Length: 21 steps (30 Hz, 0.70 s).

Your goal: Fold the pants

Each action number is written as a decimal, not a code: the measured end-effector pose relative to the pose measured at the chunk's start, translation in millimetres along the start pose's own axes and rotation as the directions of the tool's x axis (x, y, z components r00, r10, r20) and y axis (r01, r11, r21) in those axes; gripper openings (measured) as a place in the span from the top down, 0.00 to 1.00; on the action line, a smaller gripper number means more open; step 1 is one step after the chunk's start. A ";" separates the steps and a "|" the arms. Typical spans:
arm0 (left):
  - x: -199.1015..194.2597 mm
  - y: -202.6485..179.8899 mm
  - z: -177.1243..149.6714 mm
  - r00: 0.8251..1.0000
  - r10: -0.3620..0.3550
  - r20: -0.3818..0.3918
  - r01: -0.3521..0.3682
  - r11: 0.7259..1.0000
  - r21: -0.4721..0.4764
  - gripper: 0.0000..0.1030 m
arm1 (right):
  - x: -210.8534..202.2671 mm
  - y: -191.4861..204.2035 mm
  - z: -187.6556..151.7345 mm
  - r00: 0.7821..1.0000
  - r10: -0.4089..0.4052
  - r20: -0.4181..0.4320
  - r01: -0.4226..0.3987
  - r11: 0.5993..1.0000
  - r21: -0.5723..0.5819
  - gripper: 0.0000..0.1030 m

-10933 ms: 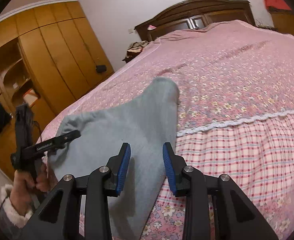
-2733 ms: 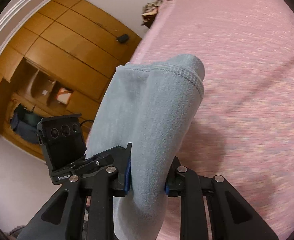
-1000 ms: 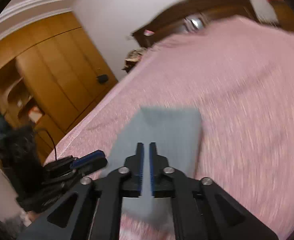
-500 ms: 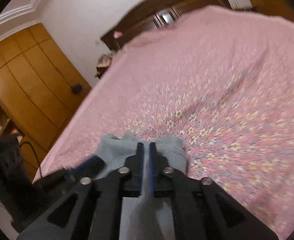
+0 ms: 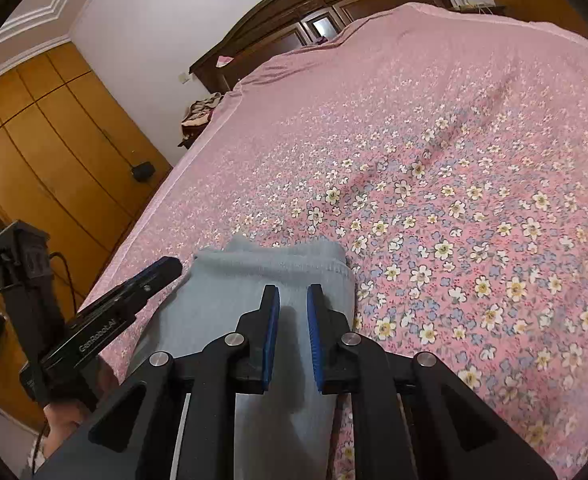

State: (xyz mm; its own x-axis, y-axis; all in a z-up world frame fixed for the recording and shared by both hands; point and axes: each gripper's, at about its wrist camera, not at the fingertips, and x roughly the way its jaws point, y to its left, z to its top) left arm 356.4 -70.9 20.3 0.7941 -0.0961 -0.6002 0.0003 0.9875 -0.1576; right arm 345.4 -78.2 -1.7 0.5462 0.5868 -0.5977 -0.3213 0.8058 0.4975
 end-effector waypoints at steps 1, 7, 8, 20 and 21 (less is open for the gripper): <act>0.5 2.2 0.0 1.000 -0.026 0.007 0.026 1.000 0.006 0.88 | -1.1 1.2 -1.0 1.000 -0.006 -0.004 0.006 1.000 -0.005 0.85; 40.1 18.6 5.8 0.992 -0.029 -0.120 0.019 0.996 -0.082 0.81 | -5.6 -1.4 0.5 1.000 0.016 -0.020 -0.016 1.000 0.012 0.85; 32.7 23.2 6.9 0.993 -0.044 -0.111 0.031 0.993 -0.114 0.81 | -9.8 -3.3 1.6 0.999 0.027 -0.024 -0.027 0.999 0.021 0.85; -31.7 65.7 -46.7 0.851 -0.511 -0.118 0.416 0.795 -0.440 0.22 | -37.2 -38.2 -35.3 0.975 0.131 -0.179 -0.107 0.985 0.137 0.64; -29.8 64.8 -48.1 0.857 -0.495 -0.143 0.400 0.814 -0.422 0.22 | -37.4 -41.3 -37.5 0.974 0.141 -0.177 -0.116 0.983 0.143 0.63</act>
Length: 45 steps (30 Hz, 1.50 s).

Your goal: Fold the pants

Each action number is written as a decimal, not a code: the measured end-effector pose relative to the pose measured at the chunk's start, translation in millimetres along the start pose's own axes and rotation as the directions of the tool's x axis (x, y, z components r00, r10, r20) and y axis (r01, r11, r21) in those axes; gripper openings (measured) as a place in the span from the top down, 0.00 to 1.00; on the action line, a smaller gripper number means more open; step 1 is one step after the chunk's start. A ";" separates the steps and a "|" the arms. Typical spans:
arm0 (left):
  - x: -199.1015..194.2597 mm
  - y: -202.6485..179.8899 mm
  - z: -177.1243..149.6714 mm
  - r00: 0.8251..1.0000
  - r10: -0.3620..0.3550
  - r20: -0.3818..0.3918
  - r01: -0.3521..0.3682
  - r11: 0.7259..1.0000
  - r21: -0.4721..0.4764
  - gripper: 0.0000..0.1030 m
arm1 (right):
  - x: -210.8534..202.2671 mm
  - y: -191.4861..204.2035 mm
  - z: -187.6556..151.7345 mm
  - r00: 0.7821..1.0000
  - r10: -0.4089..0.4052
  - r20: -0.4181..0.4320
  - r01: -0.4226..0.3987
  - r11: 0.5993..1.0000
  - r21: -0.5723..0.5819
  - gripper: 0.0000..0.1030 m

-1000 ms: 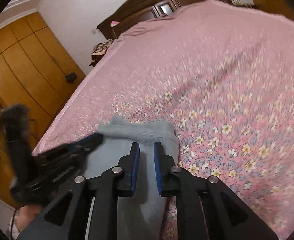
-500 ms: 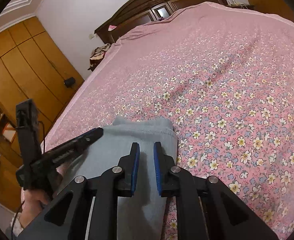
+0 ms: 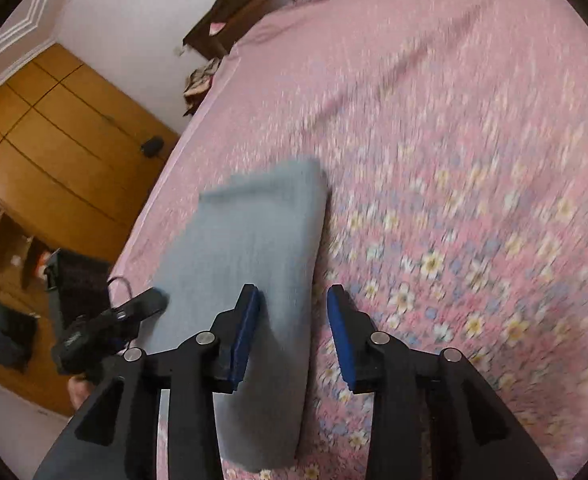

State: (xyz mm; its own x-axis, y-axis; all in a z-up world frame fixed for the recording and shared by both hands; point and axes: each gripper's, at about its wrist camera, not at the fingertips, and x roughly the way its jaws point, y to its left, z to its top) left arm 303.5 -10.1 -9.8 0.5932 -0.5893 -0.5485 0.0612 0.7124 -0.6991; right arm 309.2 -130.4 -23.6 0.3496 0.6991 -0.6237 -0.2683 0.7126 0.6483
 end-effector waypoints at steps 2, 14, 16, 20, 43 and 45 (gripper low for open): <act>6.5 -3.2 0.0 0.999 0.037 -0.019 -0.036 0.999 0.033 0.22 | 0.3 -5.1 -1.8 0.999 0.037 0.001 -0.037 0.999 0.010 0.59; 41.1 -57.5 -3.4 0.988 0.144 -0.051 -0.122 0.948 0.295 0.12 | -15.1 -23.6 -15.1 0.994 0.102 -0.029 -0.103 0.995 -0.011 0.51; 30.1 -48.6 -7.4 0.992 0.102 -0.069 -0.080 0.960 0.270 0.20 | -15.7 -32.3 -13.7 0.977 0.209 -0.034 -0.208 0.978 0.019 0.51; 18.3 -31.9 -7.7 0.995 -0.046 -0.087 0.059 0.986 0.154 0.27 | -5.7 -44.6 -5.6 0.951 0.310 -0.005 -0.308 0.947 0.086 0.51; -29.2 -36.4 -65.7 0.994 -0.103 -0.023 0.100 0.989 -0.105 0.56 | -114.8 40.1 -51.8 0.951 -0.295 0.089 0.307 0.880 -0.363 0.54; -48.2 -30.2 -66.1 0.994 -0.108 0.010 0.108 0.988 -0.110 0.53 | -104.8 78.1 -55.2 0.947 -0.309 0.085 0.317 0.872 -0.373 0.50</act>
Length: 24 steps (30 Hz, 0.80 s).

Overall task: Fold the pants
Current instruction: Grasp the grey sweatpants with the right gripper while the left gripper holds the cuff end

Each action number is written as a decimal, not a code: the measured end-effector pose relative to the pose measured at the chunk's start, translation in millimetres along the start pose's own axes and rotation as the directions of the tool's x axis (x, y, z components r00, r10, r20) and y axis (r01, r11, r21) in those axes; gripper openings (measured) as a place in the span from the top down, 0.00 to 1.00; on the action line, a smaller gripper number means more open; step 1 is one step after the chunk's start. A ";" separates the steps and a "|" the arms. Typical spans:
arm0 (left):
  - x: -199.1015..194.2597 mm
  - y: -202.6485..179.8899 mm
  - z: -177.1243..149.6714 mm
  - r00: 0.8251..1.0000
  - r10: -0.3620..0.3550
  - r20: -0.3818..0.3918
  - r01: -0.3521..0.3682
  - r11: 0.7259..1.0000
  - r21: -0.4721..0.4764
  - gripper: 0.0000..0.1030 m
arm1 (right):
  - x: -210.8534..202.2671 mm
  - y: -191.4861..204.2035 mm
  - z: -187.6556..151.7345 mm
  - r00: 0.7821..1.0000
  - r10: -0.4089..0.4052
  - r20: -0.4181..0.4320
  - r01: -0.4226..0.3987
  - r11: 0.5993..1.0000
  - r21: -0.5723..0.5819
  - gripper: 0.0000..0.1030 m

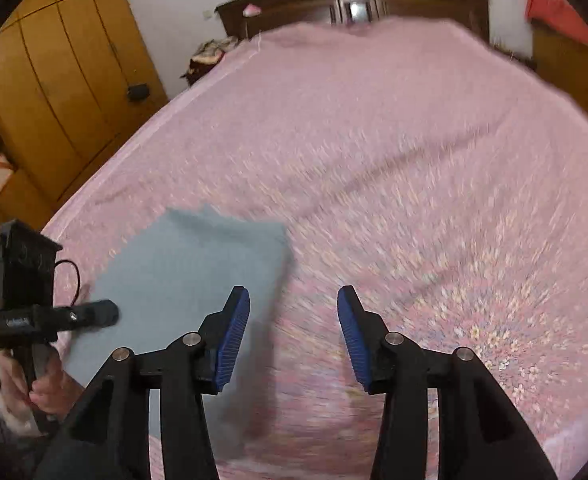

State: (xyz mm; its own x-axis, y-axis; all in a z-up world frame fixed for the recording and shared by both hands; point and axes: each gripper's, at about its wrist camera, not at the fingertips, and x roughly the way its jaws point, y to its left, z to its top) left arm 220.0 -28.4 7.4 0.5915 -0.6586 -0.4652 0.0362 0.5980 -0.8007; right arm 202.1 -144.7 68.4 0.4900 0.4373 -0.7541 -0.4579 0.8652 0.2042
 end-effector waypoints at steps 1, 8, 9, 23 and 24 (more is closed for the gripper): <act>-7.8 0.2 0.6 1.000 0.015 0.017 -0.015 1.000 0.011 0.49 | 4.6 20.2 4.3 1.000 -0.006 -0.024 0.006 1.000 -0.013 0.49; -57.6 6.3 -10.9 0.988 0.118 0.095 -0.122 0.992 0.038 0.46 | 90.3 144.6 22.2 0.974 -0.177 -0.141 0.146 0.967 -0.208 0.49; -62.6 7.9 -15.3 0.987 0.132 0.095 -0.136 0.990 0.042 0.46 | 99.1 154.4 25.6 0.962 -0.243 -0.128 0.205 0.946 -0.253 0.49; -72.7 17.5 -0.7 0.992 0.115 0.042 -0.116 0.993 0.001 0.48 | 53.9 49.3 49.2 0.995 0.061 -0.084 -0.052 0.992 0.111 0.86; -69.8 17.9 0.6 0.992 0.120 0.038 -0.121 0.993 0.001 0.48 | 52.0 41.4 48.6 0.993 0.086 -0.076 -0.076 0.988 0.137 0.86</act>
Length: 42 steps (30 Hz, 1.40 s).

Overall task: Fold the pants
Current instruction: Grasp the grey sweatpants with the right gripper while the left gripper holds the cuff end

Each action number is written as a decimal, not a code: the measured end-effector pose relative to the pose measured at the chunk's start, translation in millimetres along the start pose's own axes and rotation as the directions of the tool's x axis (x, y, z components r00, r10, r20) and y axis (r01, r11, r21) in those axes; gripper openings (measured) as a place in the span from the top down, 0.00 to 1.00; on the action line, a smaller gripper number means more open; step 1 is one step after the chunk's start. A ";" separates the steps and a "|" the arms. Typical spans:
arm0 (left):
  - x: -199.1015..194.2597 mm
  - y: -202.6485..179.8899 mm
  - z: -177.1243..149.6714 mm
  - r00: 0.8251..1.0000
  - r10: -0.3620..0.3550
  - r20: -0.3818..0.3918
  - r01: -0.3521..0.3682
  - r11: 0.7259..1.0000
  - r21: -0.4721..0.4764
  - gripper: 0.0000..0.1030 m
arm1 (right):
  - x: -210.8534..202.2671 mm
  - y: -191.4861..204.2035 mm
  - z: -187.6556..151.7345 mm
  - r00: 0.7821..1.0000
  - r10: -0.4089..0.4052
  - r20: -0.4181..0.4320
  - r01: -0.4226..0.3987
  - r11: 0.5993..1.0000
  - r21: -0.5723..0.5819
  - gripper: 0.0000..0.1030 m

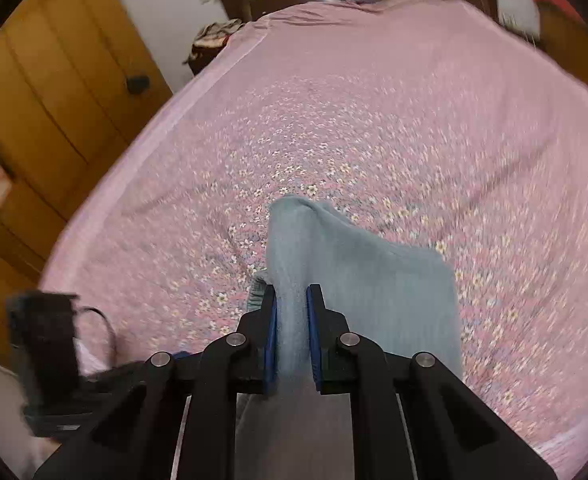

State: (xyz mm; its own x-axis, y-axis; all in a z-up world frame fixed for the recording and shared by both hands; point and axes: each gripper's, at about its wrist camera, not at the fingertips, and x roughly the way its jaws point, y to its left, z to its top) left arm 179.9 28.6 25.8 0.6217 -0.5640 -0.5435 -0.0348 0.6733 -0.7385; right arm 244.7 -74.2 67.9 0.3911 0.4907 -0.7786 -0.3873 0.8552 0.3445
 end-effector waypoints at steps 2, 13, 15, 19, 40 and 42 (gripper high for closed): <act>10.5 -2.6 2.0 1.000 0.013 -0.005 -0.013 1.000 0.002 0.48 | -1.5 -9.5 -1.9 0.999 0.054 0.002 -0.054 0.998 0.028 0.86; 65.0 -30.7 13.7 0.988 -0.156 -0.006 0.156 0.988 0.014 0.40 | 9.6 -33.8 -10.1 0.977 0.210 -0.031 -0.205 0.971 0.126 0.77; 67.7 -39.5 12.3 0.986 -0.169 -0.002 0.169 0.985 0.026 0.39 | 10.5 -22.8 -14.3 0.979 0.188 -0.072 -0.185 0.982 0.047 0.75; 85.2 -47.1 10.1 0.998 -0.066 -0.014 0.067 0.995 0.070 0.37 | 8.0 -7.8 -18.5 0.992 0.095 -0.078 -0.097 0.995 -0.030 0.77; 110.6 -66.3 1.5 0.994 -0.091 0.057 0.090 0.996 0.017 0.43 | 14.2 -60.2 -20.2 0.976 0.220 -0.002 -0.217 0.966 0.141 0.90; 108.4 -67.5 -0.4 0.996 -0.058 0.062 0.057 0.998 0.016 0.48 | 1.8 -53.0 -14.6 0.988 0.153 0.024 -0.155 0.985 0.083 0.90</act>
State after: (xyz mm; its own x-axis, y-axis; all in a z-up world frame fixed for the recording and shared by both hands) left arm 249.3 -78.2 16.5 0.6698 -0.5714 -0.4742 0.0133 0.6477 -0.7617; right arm 253.7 -121.1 40.6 0.3471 0.6198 -0.7038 -0.3728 0.7798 0.5029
